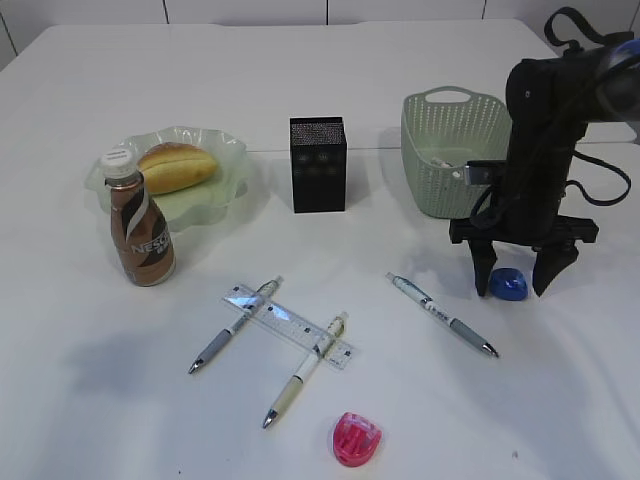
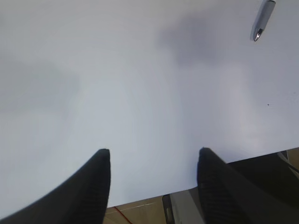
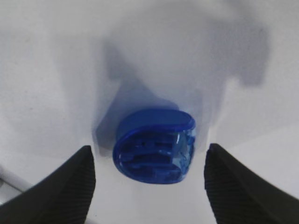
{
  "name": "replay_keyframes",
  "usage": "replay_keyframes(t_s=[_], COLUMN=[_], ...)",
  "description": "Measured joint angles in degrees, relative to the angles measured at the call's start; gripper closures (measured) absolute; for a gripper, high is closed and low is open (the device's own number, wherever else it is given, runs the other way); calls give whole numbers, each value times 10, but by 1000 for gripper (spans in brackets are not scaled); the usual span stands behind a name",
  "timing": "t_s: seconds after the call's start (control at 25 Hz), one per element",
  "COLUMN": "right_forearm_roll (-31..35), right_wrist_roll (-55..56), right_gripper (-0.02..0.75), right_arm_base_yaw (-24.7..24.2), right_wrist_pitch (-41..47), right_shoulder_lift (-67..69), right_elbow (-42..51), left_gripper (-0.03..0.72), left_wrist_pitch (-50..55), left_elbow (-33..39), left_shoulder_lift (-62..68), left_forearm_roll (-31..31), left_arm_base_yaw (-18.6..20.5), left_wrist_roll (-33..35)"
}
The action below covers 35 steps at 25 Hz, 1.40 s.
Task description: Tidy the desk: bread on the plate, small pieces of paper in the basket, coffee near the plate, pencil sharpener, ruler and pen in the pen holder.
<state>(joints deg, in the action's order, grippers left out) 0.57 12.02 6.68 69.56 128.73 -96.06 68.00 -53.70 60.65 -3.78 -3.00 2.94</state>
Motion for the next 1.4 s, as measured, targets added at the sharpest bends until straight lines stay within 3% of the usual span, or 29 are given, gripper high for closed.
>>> replay_keyframes(t_s=[0.76, 0.96, 1.08, 1.4], right_forearm_roll=[0, 1, 2, 1], right_wrist_roll=[1, 1, 1, -1], right_gripper=[176, 244, 325, 358], right_arm_base_yaw=[0, 0, 0, 0], right_wrist_pitch=[-24, -28, -30, -18], right_shoulder_lift=[11, 11, 11, 11], right_elbow=[-1, -1, -1, -2], left_gripper=[276, 276, 276, 276], left_wrist_pitch=[0, 0, 0, 0], left_elbow=[0, 0, 0, 0], left_shoulder_lift=[0, 0, 0, 0], left_forearm_roll=[0, 0, 0, 0], left_arm_base_yaw=[0, 0, 0, 0], left_wrist_roll=[0, 0, 0, 0])
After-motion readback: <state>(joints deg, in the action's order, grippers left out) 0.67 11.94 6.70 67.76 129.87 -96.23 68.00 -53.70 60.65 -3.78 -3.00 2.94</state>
